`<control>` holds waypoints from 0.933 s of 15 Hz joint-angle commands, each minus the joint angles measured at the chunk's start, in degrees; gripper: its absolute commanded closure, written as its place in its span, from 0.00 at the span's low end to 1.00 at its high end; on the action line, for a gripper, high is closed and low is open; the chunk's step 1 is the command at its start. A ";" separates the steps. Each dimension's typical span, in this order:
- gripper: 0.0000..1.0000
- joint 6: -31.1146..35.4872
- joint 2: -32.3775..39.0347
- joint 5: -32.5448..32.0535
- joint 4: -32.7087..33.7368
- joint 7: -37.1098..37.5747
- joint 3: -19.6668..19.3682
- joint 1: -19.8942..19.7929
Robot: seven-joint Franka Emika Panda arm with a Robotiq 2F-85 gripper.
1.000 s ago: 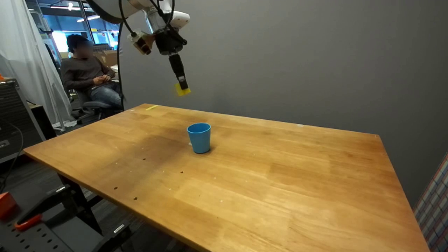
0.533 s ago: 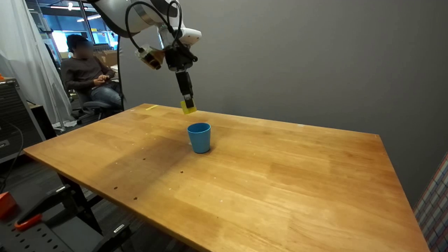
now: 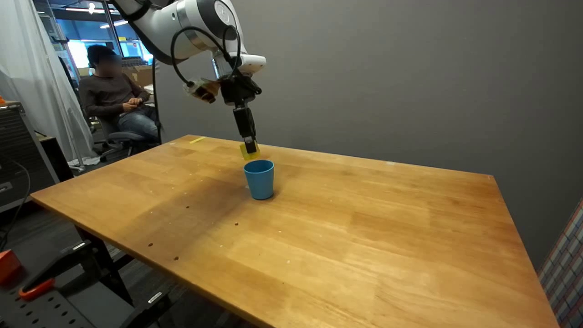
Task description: Place the yellow block inside the cup
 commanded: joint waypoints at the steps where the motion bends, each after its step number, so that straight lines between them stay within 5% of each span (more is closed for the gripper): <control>1: 0.20 1.36 1.03 0.31 1.28 1.07 0.46 -0.40; 4: 0.00 2.37 -0.06 0.19 0.61 0.88 0.29 -0.52; 8: 0.00 6.42 -6.93 -0.18 -2.78 -4.95 2.77 0.20; 14: 0.00 4.13 -16.38 2.35 -2.12 -18.48 9.44 1.13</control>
